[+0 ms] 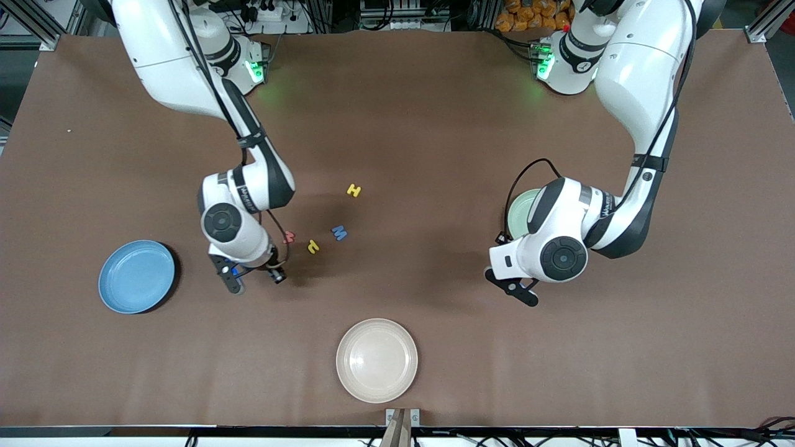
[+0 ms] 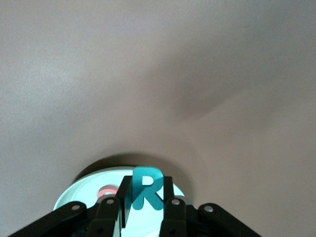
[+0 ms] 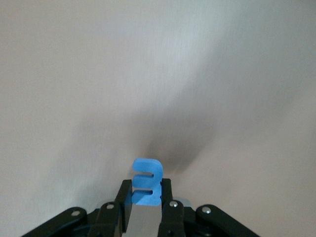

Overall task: Sort upper and lower case letters into plates
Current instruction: 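Carry the R to the green plate while the right gripper carries the E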

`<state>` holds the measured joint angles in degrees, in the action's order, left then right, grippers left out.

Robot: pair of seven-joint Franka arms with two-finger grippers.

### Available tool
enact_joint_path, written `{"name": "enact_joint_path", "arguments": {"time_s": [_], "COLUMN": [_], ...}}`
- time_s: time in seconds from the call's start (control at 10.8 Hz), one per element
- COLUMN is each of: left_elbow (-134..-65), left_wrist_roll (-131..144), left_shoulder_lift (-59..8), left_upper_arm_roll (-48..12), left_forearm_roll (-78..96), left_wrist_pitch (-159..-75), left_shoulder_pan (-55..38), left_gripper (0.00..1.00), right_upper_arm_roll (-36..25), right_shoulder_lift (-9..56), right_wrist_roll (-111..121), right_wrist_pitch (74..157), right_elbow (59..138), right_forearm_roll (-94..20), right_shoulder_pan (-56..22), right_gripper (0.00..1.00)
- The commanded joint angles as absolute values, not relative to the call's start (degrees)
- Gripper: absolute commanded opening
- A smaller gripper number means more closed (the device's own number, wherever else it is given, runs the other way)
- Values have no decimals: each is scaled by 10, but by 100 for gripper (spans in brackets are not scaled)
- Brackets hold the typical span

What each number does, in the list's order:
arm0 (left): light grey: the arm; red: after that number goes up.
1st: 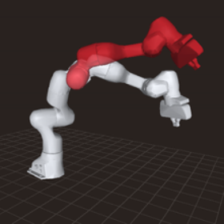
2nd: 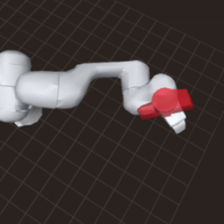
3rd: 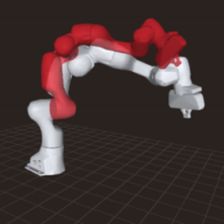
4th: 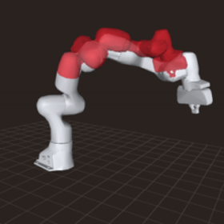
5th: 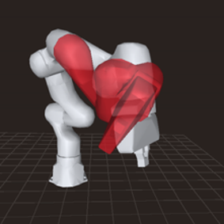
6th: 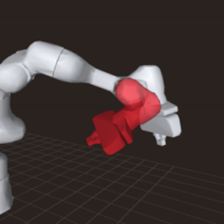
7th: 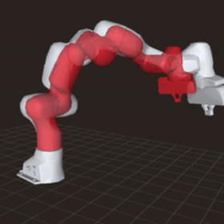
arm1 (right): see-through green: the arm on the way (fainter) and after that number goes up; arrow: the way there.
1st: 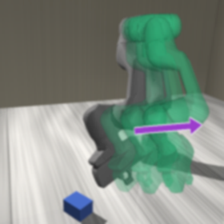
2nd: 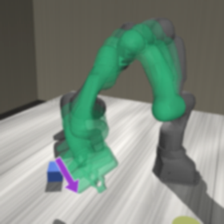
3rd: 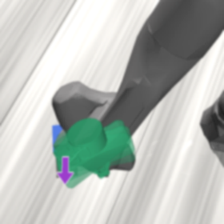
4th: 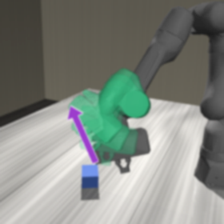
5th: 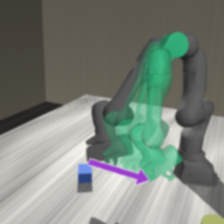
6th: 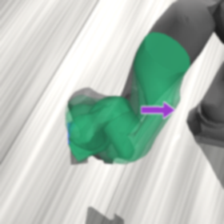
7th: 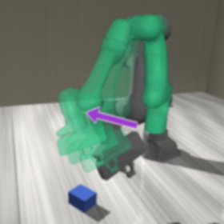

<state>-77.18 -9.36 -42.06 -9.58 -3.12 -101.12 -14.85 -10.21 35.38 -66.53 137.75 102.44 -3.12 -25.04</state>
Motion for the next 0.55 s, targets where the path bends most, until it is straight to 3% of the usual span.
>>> {"name": "enact_joint_path", "arguments": {"time_s": [0.0,0.46], "left_elbow": [-792,-823], "left_wrist_roll": [-119,-118], "left_shoulder_lift": [-399,-395], "left_upper_arm_roll": [-98,-98], "left_forearm_roll": [-21,-21], "left_wrist_pitch": [-991,-972], "left_shoulder_pan": [-130,-102], "left_gripper": [14,14], "right_upper_arm_roll": [-140,-153], "right_shoulder_lift": [337,334], "right_wrist_roll": [-568,-351], "right_wrist_pitch": [1349,1320], "right_elbow": [1025,1020], "right_forearm_roll": [-25,-26], "right_shoulder_pan": [-227,-85], "right_gripper": [0,0]}}
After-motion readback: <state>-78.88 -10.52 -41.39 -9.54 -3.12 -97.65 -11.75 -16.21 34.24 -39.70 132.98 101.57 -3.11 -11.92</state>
